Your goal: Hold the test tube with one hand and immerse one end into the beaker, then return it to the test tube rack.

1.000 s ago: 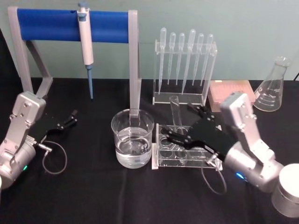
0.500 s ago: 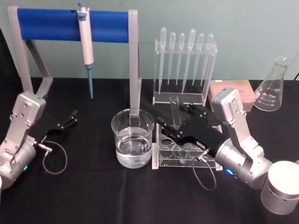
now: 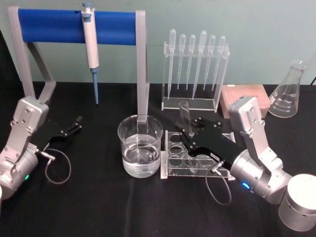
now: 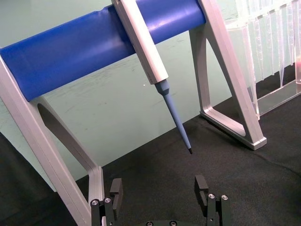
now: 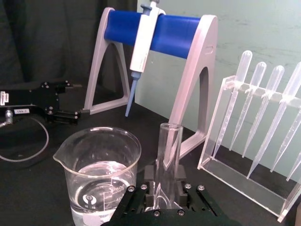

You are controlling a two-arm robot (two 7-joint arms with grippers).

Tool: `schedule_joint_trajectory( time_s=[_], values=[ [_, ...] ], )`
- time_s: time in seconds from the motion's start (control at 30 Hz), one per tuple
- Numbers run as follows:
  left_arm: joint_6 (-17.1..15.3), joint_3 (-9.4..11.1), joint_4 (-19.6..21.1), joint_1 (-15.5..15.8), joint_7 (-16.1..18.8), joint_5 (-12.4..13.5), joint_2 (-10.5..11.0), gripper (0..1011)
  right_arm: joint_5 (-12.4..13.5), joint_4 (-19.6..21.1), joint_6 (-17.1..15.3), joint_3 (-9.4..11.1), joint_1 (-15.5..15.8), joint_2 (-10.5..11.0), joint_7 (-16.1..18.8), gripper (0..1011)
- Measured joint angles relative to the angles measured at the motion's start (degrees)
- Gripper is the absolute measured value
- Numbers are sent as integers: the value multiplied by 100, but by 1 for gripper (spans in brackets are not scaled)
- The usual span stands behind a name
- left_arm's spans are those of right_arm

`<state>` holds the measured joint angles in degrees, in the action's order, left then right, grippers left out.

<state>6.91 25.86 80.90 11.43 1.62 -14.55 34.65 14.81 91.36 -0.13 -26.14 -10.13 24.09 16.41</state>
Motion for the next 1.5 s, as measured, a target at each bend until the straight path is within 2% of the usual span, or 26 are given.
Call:
schedule_joint_trajectory(
  time_s=[0.1,0.33,0.57,0.67,0.8,1.5],
  values=[
    [0,0,0,0,0,0,0,1000,3,54,-2,44,32,-14,29,239],
    [0,0,0,0,0,0,0,1000,154,429,-68,287,191,-47,100,233],
    [0,0,0,0,0,0,0,1000,632,1089,-389,739,390,-172,113,233],
    [0,0,0,0,0,0,0,1000,754,1303,-547,828,421,-186,110,233],
    [0,0,0,0,0,0,0,1000,787,1428,-683,855,431,-170,90,233],
    [0,0,0,0,0,0,0,1000,778,1371,-628,840,426,-170,82,233]
  ],
)
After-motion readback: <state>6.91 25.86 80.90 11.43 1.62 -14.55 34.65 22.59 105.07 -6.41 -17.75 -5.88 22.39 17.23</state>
